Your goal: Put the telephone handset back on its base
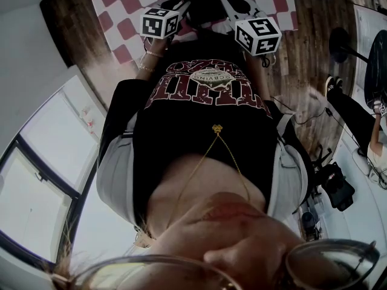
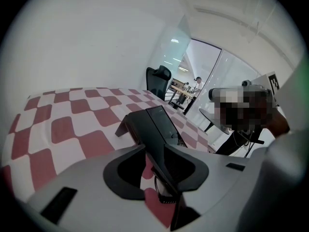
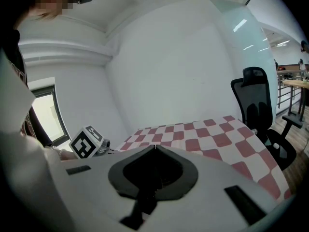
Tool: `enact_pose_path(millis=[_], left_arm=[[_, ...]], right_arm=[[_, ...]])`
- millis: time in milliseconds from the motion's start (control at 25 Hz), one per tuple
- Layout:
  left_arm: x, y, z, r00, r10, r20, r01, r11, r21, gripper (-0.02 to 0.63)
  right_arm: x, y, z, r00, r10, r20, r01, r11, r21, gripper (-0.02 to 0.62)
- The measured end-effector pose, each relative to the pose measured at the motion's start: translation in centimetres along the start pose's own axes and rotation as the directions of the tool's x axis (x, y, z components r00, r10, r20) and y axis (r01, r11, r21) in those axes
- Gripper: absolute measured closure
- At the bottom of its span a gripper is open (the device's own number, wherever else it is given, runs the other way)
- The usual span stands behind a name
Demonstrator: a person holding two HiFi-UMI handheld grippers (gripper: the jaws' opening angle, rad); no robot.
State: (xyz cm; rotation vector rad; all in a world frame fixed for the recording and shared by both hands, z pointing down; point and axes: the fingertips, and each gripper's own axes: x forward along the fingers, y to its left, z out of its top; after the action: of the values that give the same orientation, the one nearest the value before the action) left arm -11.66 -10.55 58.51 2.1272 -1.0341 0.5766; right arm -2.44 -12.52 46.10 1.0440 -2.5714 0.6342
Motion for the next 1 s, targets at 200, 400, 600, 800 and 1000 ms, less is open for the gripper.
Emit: enact_pose_path(millis=[200,400,600,800,1000], left_arm=[[-0.3,-0.2,0.5,1.000,0.003,0.008,-0.003,1.000,0.026,0.519],[-0.1,-0.9,0.9,1.000,-0.010,0.007,0.010,0.998,0.065,0.539],[-0.1,-1.6,1.5,1.000,-0.008,0.004,0.007,0.991,0.131,0.565],[-0.2,-2.2,2.0,1.000,-0.009,0.005,0.008,0.984,0.178,0.584],[-0.2,-2.4,2.4,1.000,0.007,0.011,-0.009,0.974,0.224,0.594]], right_arm=[[-0.1,-0.1,-0.2,1.000,-0.004,-0.004,0.003,1.000,-0.001,0.574],[0.1,-0.1,-0.3,1.000,-0.002,-0.009,0.001,1.000,-0.003,0.574],[0.2,0.0,-0.4,1.000,0.004,-0.014,-0.004,1.000,-0.005,0.574],[0.3,0.0,-0.5,1.000,0.005,-0.019,-0.005,1.000,-0.006,0.574],[0.3,0.0,-0.6,1.000,0.007,-0.026,-0.007,1.000,-0.004,0.574]])
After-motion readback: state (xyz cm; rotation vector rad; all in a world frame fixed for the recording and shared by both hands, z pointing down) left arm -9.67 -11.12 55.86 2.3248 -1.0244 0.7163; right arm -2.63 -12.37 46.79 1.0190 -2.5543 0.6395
